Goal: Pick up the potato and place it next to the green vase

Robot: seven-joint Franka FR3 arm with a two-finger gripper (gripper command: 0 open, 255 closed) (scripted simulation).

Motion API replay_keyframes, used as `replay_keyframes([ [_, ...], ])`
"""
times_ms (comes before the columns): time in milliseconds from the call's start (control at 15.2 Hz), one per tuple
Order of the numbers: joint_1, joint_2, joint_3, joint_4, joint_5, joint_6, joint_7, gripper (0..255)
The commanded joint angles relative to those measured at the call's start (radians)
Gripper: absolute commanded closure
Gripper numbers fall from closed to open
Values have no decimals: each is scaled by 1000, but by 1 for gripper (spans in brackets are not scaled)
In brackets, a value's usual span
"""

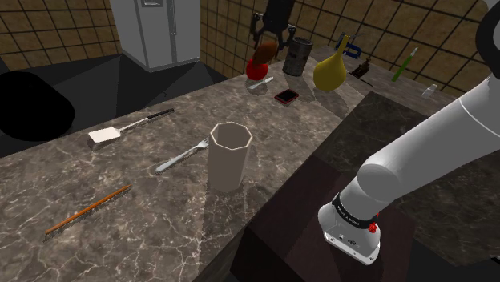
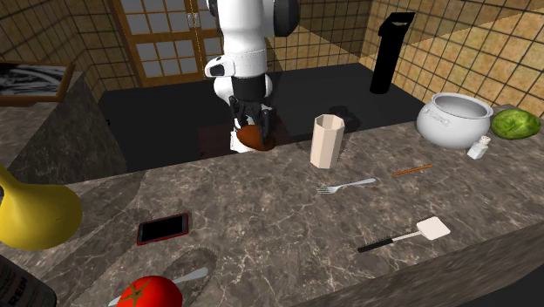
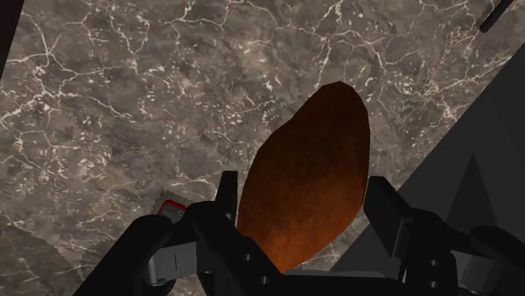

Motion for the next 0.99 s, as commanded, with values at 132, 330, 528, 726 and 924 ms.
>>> replay_keyframes([
  [132, 0, 5, 0, 60, -1, -55, 4, 255],
  [330, 0, 12, 0, 108, -2, -96, 6, 255],
  [528, -1, 21, 0, 159, -4, -138, 8, 255],
  [726, -1, 33, 0, 212, -5, -180, 10, 255],
  [924, -1, 47, 0, 269, -6, -223, 13, 255],
])
